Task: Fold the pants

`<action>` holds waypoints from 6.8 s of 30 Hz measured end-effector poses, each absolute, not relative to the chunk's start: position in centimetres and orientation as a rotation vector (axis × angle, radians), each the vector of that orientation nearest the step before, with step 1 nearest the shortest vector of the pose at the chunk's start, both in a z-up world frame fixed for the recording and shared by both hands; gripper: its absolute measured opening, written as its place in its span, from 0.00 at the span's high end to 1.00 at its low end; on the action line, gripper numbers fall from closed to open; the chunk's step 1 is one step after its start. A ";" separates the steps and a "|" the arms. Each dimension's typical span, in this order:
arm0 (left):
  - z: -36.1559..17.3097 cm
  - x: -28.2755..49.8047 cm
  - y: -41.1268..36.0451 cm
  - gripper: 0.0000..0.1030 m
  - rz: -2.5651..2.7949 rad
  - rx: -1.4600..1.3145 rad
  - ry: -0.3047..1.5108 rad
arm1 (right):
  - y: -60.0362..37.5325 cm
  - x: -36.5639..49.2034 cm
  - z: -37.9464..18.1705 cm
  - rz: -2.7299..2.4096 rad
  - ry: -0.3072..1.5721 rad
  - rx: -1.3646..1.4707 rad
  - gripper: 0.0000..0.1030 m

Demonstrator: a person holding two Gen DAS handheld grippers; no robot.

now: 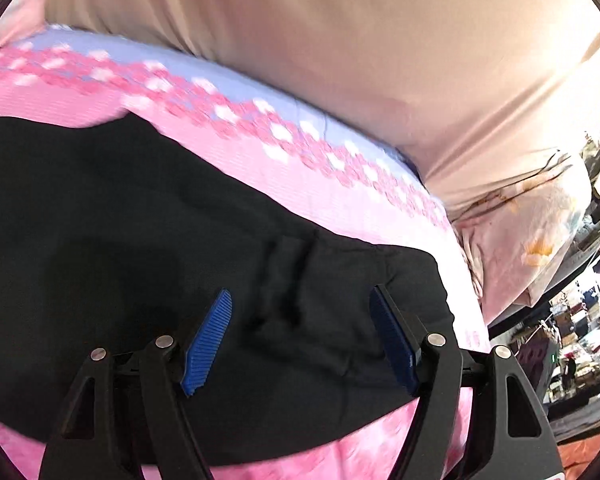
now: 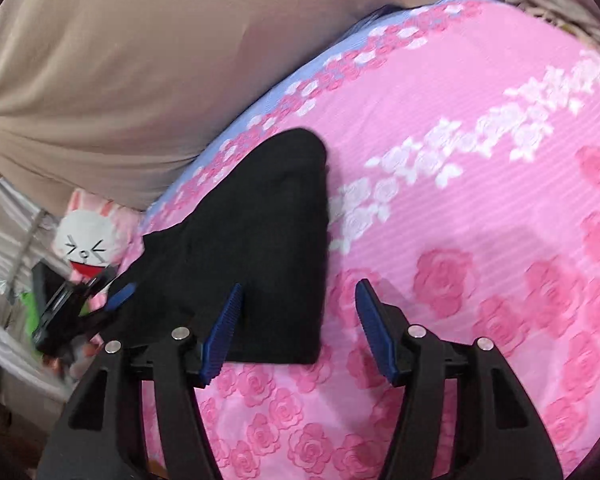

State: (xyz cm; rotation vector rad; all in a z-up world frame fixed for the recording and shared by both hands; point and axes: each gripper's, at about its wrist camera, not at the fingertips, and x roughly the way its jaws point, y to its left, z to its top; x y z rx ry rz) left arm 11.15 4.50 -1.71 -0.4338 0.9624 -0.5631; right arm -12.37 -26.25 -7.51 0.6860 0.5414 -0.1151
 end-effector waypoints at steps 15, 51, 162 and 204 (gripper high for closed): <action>-6.3 12.5 4.5 0.96 -0.466 -0.508 1.092 | -25.8 -8.1 -8.6 0.016 0.545 0.815 0.51; -6.9 13.2 7.1 0.93 -0.551 -0.466 1.034 | -17.3 -6.5 -2.9 -0.204 0.531 0.164 0.87; 0.6 0.9 13.5 0.31 -0.414 -0.378 0.822 | -21.5 2.4 -5.9 -0.099 0.553 0.672 0.68; -4.5 6.9 3.2 0.27 -0.601 -0.529 1.082 | -27.6 -18.6 -5.9 -0.347 0.308 0.632 0.46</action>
